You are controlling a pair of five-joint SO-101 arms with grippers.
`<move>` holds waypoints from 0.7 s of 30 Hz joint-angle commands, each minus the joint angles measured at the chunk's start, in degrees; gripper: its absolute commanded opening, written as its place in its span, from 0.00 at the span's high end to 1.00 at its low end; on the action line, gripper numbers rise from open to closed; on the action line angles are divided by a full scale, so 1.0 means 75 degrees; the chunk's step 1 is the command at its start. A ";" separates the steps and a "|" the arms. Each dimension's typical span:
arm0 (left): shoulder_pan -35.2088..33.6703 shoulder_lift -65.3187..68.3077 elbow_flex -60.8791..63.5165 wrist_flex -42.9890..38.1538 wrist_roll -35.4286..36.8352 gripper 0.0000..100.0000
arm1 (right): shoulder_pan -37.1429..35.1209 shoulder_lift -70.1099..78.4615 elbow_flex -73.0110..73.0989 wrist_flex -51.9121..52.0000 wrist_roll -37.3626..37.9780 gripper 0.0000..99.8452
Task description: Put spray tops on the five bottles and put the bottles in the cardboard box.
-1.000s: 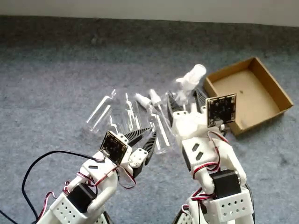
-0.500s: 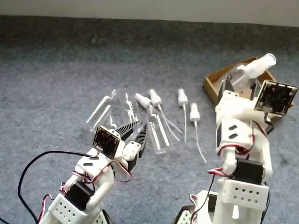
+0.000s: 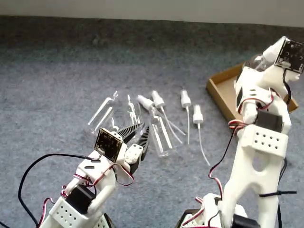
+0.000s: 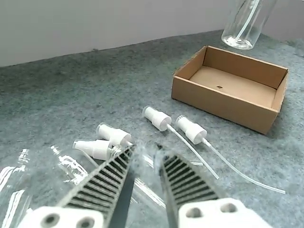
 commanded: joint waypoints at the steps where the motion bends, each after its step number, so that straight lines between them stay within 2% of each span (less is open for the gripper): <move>1: -0.0100 -0.0064 0.0135 0.0023 -0.0094 0.99 | 0.0123 0.0627 -0.1178 -0.0053 0.0023 0.92; 4: -0.0100 -0.0064 0.0135 0.0023 -0.0094 0.99 | 0.0229 0.1342 -0.1741 -0.0123 0.0023 0.92; 8: -0.0100 -0.0064 0.0135 0.0023 -0.0094 0.99 | 0.0486 0.2174 -0.2186 -0.1108 0.0023 0.92; 21: -0.0100 -0.0006 0.0147 0.0023 -0.0094 0.99 | 0.0615 0.4179 -0.2280 -0.3007 0.0023 0.92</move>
